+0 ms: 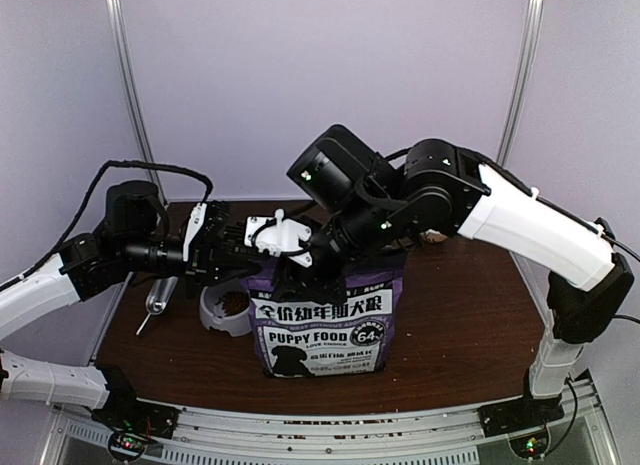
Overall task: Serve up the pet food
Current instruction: Press the seal on the pet food bag.
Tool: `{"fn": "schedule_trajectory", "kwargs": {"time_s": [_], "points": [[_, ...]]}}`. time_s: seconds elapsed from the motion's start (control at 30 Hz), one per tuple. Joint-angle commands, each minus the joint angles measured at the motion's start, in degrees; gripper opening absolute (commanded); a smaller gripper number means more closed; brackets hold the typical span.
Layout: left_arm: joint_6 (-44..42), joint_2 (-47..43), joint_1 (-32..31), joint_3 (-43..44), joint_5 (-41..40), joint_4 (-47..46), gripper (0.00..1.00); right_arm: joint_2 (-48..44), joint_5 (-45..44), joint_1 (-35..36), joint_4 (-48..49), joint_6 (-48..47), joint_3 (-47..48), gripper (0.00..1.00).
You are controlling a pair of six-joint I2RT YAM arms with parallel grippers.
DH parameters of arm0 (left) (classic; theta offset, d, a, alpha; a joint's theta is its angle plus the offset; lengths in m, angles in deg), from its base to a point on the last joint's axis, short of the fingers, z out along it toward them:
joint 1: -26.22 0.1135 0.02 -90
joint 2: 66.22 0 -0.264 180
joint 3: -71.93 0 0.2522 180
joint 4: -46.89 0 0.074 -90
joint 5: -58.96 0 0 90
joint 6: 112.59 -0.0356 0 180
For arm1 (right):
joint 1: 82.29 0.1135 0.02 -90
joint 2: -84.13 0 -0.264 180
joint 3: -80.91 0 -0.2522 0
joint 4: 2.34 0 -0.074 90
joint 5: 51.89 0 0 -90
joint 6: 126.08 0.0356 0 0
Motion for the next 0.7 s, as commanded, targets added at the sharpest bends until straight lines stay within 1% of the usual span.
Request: {"fn": "schedule_trajectory", "kwargs": {"time_s": [0.0, 0.03, 0.13, 0.2, 0.3, 0.47, 0.67], "points": [[-0.8, -1.5, -0.2, -0.5, 1.0, -3.9, 0.00, -0.7, 0.0, 0.3, -0.3, 0.5, -0.2, 0.22], [-0.8, -1.6, -0.2, -0.5, 1.1, -3.9, 0.00, -0.7, 0.0, 0.3, -0.1, 0.5, -0.2, 0.22], [-0.8, -1.6, -0.2, -0.6, 1.5, -3.9, 0.00, -0.6, -0.1, 0.3, 0.5, 0.3, -0.2, 0.29], [-0.8, -1.6, -0.2, -0.7, 1.8, -4.1, 0.00, -0.3, -0.1, 0.3, 0.7, 0.1, -0.2, 0.38], [-0.9, -1.7, -0.3, -0.9, 2.3, -4.3, 0.00, 0.3, 0.2, 0.4, 1.0, -0.3, 0.2, 0.45], [-1.0, -1.6, -0.3, -1.0, 2.7, -4.5, 0.00, 1.5, 0.5, 0.3, 1.5, -0.8, 1.6, 0.47], [-1.2, -1.7, -0.6, -1.3, 2.7, -4.5, 0.00, 0.3, -2.0, 0.3, 4.7, -1.3, 1.7, 0.49]]}}
